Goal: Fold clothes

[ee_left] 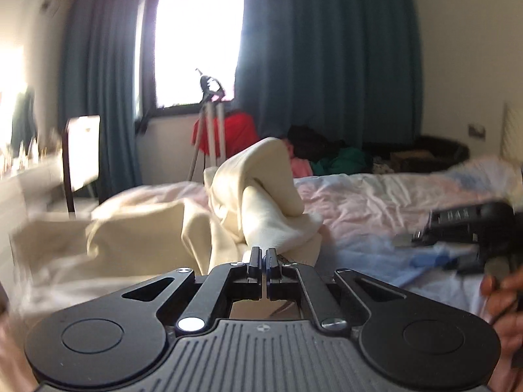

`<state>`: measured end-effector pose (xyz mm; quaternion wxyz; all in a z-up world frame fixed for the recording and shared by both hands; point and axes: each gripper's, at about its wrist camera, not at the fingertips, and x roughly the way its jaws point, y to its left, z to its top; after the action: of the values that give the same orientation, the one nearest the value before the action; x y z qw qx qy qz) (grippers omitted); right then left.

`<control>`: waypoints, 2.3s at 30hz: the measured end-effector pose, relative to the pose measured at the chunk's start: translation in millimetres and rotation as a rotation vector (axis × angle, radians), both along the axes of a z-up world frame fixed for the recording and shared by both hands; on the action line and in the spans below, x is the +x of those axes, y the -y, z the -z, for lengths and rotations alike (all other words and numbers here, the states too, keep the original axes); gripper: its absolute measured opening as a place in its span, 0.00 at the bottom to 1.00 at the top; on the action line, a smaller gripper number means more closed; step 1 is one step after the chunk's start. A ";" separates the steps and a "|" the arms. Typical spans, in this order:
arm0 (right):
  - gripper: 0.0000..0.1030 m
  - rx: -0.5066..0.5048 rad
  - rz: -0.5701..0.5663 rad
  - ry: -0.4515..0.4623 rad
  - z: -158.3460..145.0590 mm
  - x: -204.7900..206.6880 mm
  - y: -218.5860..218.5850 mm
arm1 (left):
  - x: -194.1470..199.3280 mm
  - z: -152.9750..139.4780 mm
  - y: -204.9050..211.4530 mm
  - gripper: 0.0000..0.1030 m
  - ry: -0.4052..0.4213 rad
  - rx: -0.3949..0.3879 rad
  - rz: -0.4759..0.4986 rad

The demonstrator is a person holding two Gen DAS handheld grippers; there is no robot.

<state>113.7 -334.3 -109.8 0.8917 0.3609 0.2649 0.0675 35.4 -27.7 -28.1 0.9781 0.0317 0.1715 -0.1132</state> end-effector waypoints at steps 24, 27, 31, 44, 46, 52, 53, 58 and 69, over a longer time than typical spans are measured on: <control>0.24 0.049 0.105 -0.192 53.6 246.1 -58.1 | 103.5 63.9 -68.5 0.03 -0.159 -0.310 0.047; 0.06 -0.035 0.146 -0.158 41.7 247.3 -55.7 | 111.4 71.6 -71.3 0.03 -0.172 -0.327 0.076; 0.06 -0.101 0.195 -0.123 23.0 231.3 -27.4 | 109.2 67.8 -78.3 0.03 -0.155 -0.338 0.133; 0.06 -0.125 0.633 -0.087 -9.3 66.9 138.5 | 67.6 65.1 -29.9 0.03 -0.169 -0.221 0.330; 0.06 -0.131 0.701 -0.139 3.2 39.5 152.9 | 62.0 65.6 -28.9 0.03 -0.173 -0.250 0.363; 0.06 0.021 0.739 -0.226 39.2 -1.5 182.8 | 62.5 66.9 -34.5 0.06 -0.260 -0.330 0.302; 0.06 0.031 0.736 -0.229 42.1 -4.0 184.2 | 65.6 64.6 -38.2 0.11 -0.283 -0.353 0.275; 0.06 0.115 0.735 -0.197 45.7 -12.5 188.3 | 74.9 63.7 -83.9 0.62 -0.428 -0.548 0.077; 0.06 0.074 0.765 -0.142 29.7 -24.8 194.5 | 76.6 131.0 -218.2 0.83 -0.556 -1.285 -0.456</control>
<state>88.9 -528.9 -139.5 0.8181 0.4694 0.1699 -0.2854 112.0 190.5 -159.1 0.7236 -0.6140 0.3152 0.0110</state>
